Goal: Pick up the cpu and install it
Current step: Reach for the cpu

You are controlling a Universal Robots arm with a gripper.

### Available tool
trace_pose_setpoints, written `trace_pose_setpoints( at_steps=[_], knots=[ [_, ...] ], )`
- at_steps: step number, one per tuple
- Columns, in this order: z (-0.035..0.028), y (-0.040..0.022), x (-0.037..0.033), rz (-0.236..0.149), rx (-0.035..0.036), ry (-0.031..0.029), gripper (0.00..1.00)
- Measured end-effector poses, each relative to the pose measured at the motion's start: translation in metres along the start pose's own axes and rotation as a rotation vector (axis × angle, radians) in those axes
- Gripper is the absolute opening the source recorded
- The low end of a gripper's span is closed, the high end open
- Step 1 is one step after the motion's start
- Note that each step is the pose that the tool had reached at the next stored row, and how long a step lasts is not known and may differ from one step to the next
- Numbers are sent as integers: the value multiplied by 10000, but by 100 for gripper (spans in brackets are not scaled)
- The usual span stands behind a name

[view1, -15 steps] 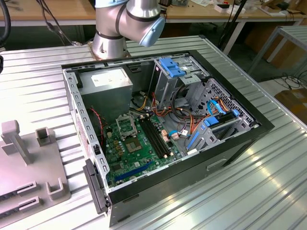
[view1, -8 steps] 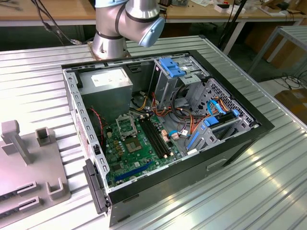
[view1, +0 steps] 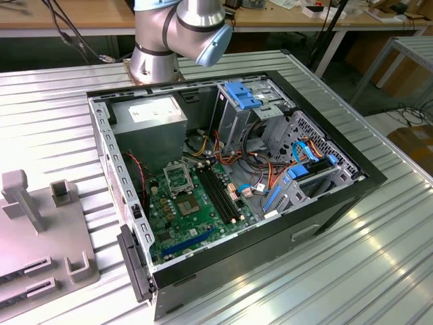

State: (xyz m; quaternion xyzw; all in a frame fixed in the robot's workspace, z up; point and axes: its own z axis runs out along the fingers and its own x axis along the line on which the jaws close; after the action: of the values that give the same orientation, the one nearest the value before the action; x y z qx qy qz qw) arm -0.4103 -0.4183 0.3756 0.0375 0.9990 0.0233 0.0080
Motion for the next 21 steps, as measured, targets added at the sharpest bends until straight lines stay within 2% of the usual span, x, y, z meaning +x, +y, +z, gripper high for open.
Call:
trace_pose_setpoints(
  at_steps=[9,14,17,21],
  knots=[
    [0,-2,1,1,0,0,11],
    [0,-82,6,-1,0,-1,11],
    [2,-101,38,3,-2,0,11],
    [7,-110,139,0,-5,0,11]
  ],
)
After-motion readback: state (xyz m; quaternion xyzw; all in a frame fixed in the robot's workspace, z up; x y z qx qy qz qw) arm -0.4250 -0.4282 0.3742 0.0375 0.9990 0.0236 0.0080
